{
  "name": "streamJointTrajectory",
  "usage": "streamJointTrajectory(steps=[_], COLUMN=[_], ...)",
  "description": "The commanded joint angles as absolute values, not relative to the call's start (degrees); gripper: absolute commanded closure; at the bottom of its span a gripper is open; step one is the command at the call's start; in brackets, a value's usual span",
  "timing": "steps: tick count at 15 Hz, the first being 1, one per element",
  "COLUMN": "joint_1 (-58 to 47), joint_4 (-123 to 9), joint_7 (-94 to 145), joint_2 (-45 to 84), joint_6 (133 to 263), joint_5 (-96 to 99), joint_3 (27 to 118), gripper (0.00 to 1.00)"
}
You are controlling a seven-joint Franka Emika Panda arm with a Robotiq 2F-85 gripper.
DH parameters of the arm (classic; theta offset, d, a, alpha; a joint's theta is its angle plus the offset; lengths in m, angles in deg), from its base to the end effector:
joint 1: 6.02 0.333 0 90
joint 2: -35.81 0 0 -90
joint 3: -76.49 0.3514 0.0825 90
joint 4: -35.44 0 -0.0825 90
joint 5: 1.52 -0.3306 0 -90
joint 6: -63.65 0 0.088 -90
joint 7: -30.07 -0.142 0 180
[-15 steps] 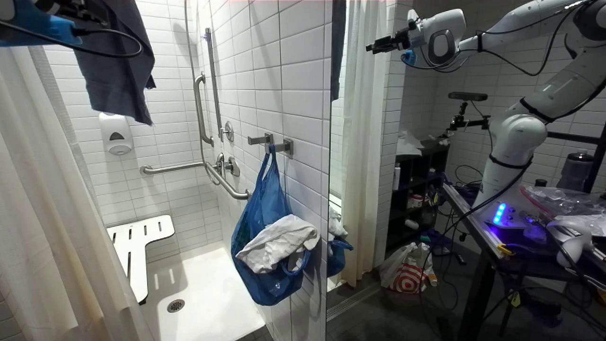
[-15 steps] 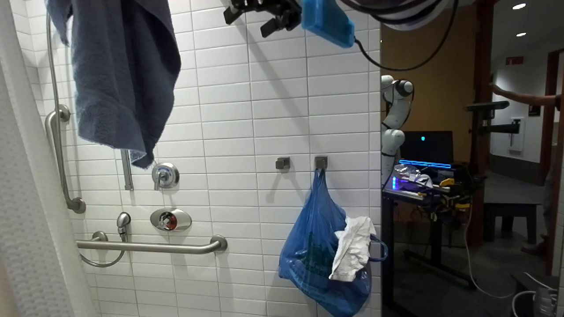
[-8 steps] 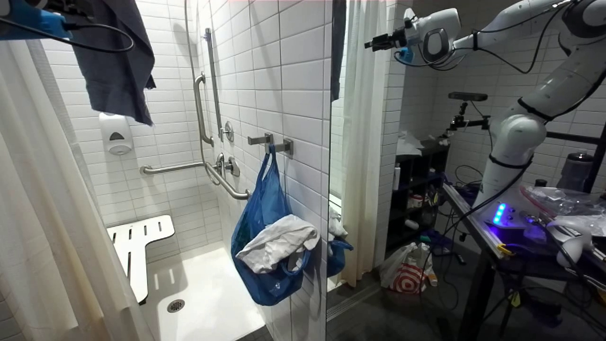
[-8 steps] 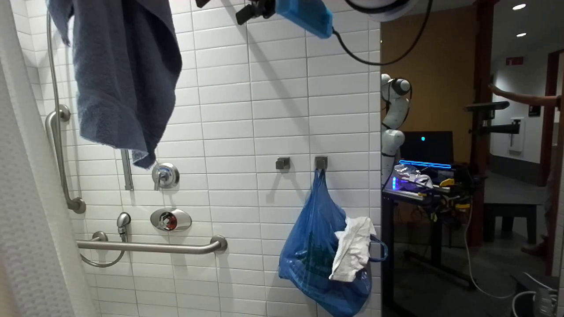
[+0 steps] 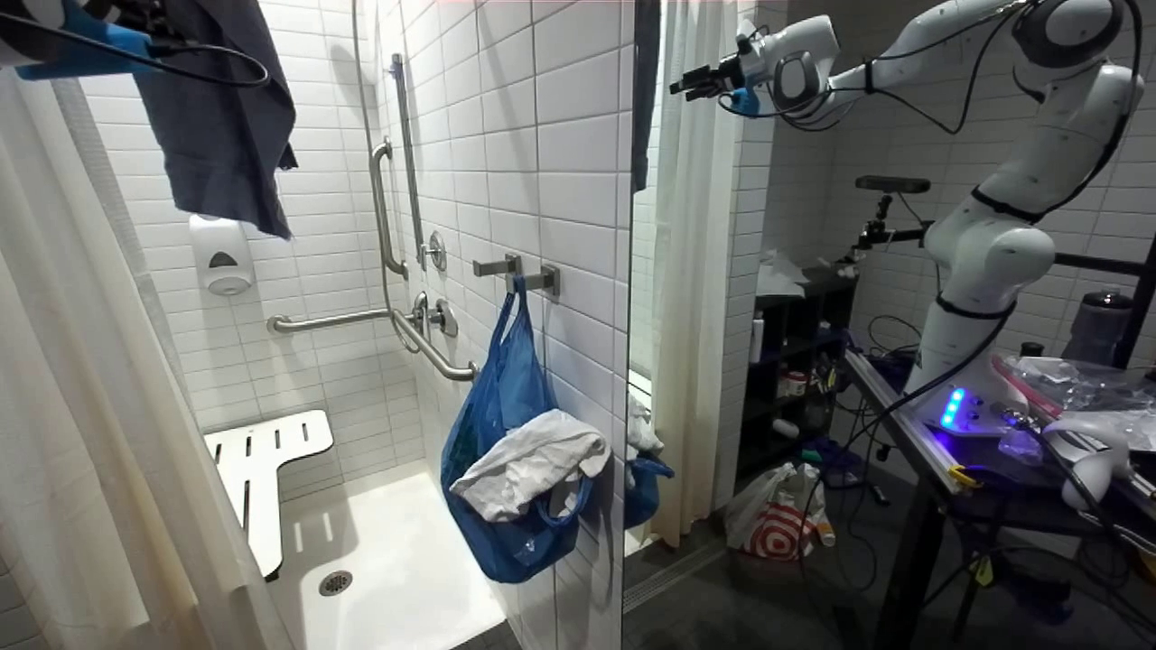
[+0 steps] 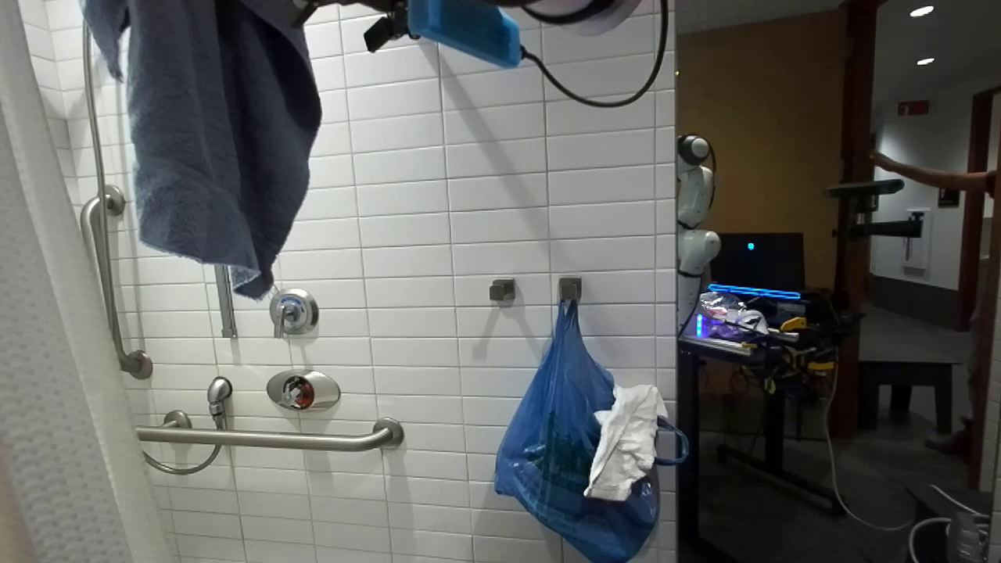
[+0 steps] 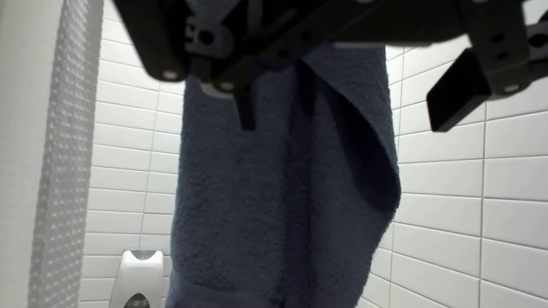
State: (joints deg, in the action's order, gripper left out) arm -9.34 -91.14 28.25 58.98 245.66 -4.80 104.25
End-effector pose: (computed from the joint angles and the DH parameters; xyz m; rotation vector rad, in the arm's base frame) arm 0.3918 0.2357 0.7256 -2.2979 -0.5221 -1.8415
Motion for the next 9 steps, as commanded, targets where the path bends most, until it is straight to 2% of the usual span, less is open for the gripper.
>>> streamJointTrajectory(steps=[1,9], joint_1=[-17.2,-38.7], joint_4=[-85.3,-79.5], joint_7=[26.6,16.3], joint_2=[56.3,59.0], joint_6=[243.3,238.2], joint_5=[-2.2,0.5], joint_3=[110.8,133.4], gripper=[0.00,0.00])
